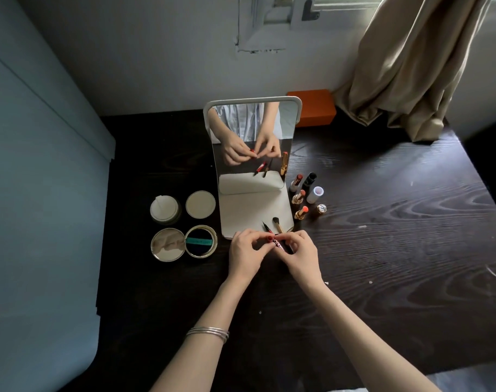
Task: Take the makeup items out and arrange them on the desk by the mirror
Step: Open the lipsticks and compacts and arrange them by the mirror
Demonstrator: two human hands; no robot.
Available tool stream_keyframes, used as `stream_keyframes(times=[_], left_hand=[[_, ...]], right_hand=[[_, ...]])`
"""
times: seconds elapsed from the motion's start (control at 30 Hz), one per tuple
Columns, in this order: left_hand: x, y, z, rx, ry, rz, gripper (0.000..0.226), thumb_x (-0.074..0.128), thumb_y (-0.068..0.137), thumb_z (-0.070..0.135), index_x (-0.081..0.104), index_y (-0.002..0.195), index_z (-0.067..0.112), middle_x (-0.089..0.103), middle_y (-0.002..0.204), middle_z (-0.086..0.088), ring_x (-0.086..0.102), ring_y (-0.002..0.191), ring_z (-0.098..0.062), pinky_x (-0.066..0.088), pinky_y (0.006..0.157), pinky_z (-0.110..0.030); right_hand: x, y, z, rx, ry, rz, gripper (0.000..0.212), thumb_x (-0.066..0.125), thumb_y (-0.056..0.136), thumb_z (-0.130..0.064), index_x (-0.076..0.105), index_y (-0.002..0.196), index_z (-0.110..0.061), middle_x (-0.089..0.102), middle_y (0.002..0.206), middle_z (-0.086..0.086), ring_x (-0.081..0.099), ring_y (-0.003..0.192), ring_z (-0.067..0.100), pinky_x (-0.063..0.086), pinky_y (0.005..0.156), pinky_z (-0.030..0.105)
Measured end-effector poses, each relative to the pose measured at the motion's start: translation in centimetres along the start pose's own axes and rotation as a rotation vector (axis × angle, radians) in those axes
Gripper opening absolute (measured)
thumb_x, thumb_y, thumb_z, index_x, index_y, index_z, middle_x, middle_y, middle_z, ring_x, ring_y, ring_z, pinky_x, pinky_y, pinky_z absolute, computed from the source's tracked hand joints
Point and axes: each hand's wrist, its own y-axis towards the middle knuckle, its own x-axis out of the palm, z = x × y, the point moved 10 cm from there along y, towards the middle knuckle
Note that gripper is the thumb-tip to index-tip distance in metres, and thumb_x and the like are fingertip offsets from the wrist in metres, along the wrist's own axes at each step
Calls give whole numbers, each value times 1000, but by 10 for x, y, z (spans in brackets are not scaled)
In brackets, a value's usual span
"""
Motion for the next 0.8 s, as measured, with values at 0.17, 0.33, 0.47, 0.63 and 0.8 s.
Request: stream_keyframes(times=[0.17, 0.33, 0.47, 0.63, 0.8], left_hand=[[10, 2, 15, 17, -56, -47, 19, 76, 74, 21, 75, 93, 23, 66, 82, 5, 48, 80, -10, 39, 71, -18], [25, 5, 26, 13, -91, -153, 37, 78, 72, 19, 70, 109, 19, 68, 94, 0, 50, 77, -8, 44, 79, -26], [21, 1, 17, -16, -46, -167, 33, 72, 76, 10, 69, 108, 19, 66, 95, 0, 51, 74, -7, 46, 75, -21], [12, -4, 0, -63, 0, -174, 31, 67, 80, 8, 67, 109, 21, 62, 97, 6, 51, 76, -1, 40, 68, -7], [7, -4, -3, -63, -6, -154, 29, 68, 79, 5, 69, 106, 18, 62, 95, 5, 50, 73, 0, 39, 67, -5]], right_hand=[[-10, 5, 2, -11, -44, 0, 10, 75, 76, -17, 71, 84, -19, 58, 83, -3, 55, 81, 12, 43, 74, 25], [-31, 12, 15, 30, -104, 73, 9, 71, 77, -14, 69, 84, -20, 65, 80, -8, 55, 84, 13, 39, 76, 25], [-46, 22, 44, 158, -149, 136, 10, 69, 79, -15, 68, 88, -18, 65, 80, -2, 59, 85, 17, 41, 75, 27], [-46, 31, 53, 161, -240, 118, 9, 73, 76, -19, 70, 84, -21, 57, 78, -4, 58, 83, 19, 40, 71, 29], [-45, 30, 57, 165, -221, 132, 10, 74, 75, -20, 71, 85, -23, 54, 78, -3, 56, 83, 18, 39, 71, 28]])
